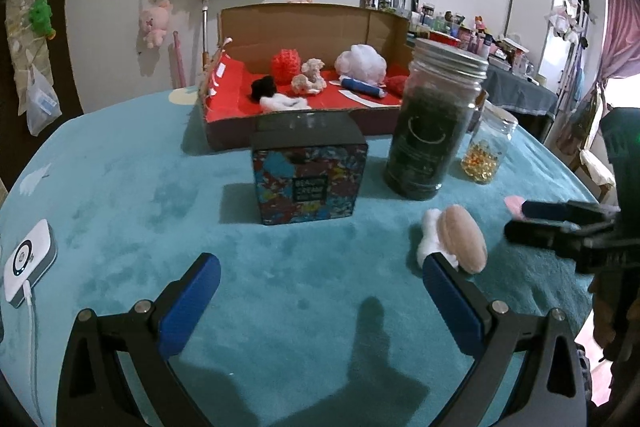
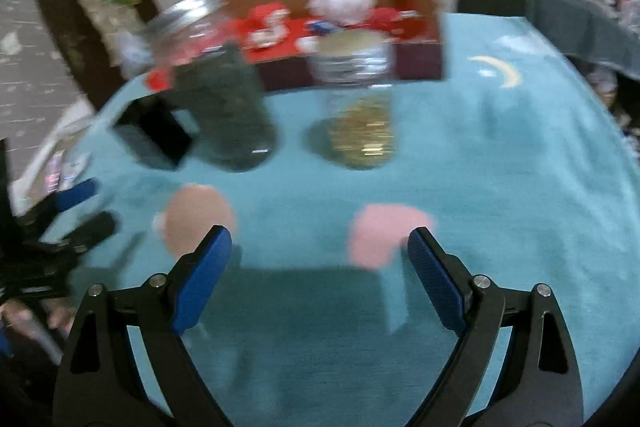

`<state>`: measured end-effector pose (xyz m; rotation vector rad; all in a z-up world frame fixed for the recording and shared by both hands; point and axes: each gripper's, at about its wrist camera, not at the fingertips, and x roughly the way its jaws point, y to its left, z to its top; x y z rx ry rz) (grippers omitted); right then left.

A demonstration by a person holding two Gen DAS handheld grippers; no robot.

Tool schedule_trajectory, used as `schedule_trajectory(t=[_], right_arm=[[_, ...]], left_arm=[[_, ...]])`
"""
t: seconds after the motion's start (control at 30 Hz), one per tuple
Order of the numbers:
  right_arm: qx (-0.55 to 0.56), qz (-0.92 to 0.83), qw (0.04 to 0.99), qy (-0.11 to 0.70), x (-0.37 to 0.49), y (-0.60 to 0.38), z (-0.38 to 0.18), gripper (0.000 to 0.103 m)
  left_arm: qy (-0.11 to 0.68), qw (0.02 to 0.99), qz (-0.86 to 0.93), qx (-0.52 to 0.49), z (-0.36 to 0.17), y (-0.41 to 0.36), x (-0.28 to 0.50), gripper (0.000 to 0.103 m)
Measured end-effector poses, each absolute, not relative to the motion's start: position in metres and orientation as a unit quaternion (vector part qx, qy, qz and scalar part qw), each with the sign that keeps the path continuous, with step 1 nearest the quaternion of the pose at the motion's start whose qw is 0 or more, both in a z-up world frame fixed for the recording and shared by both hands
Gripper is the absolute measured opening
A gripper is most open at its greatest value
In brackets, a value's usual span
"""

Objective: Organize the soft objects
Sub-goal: 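Grasp the rolled white cloth with the left tool while the right tool grasps the beige powder puff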

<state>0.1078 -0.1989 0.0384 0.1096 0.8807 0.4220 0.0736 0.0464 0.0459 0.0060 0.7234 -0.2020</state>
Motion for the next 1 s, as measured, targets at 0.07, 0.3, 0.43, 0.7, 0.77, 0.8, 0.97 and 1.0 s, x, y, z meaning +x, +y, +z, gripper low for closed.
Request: schedule_trajectory(t=[0.07, 0.3, 0.43, 0.7, 0.77, 0.8, 0.97, 1.0], right_arm=[[0.046, 0.227, 0.872, 0.431, 0.110, -0.180, 0.035, 0.091], [0.009, 0.238, 0.871, 0.429, 0.113, -0.142, 0.032, 0.091], [-0.022, 0.207, 0.882, 0.422, 0.115, -0.139, 0.030, 0.091], [-0.014, 0.136, 0.906, 0.400, 0.116, -0.193, 0.041, 0.091], [-0.010, 0.126, 0.910, 0.396, 0.115, -0.203, 0.045, 0.091], [-0.014, 0.116, 0.913, 0.391, 0.115, -0.209, 0.048, 0.091], [-0.017, 0.103, 0.911, 0.398, 0.118, -0.227, 0.047, 0.091], [-0.016, 0.104, 0.910, 0.401, 0.119, -0.229, 0.046, 0.091]], left_arm=[[0.357, 0.929, -0.096, 0.001, 0.046, 0.050, 0.073, 0.103], [0.366, 0.927, -0.087, 0.001, 0.042, 0.061, 0.071, 0.103], [0.369, 0.925, -0.091, 0.002, 0.041, 0.058, 0.074, 0.103], [0.377, 0.917, -0.134, 0.005, 0.041, 0.035, 0.080, 0.103], [0.378, 0.914, -0.145, 0.007, 0.042, 0.026, 0.082, 0.103], [0.378, 0.914, -0.147, 0.010, 0.042, 0.023, 0.082, 0.103], [0.383, 0.910, -0.157, 0.020, 0.041, 0.008, 0.086, 0.103], [0.384, 0.909, -0.158, 0.022, 0.040, 0.005, 0.088, 0.103]])
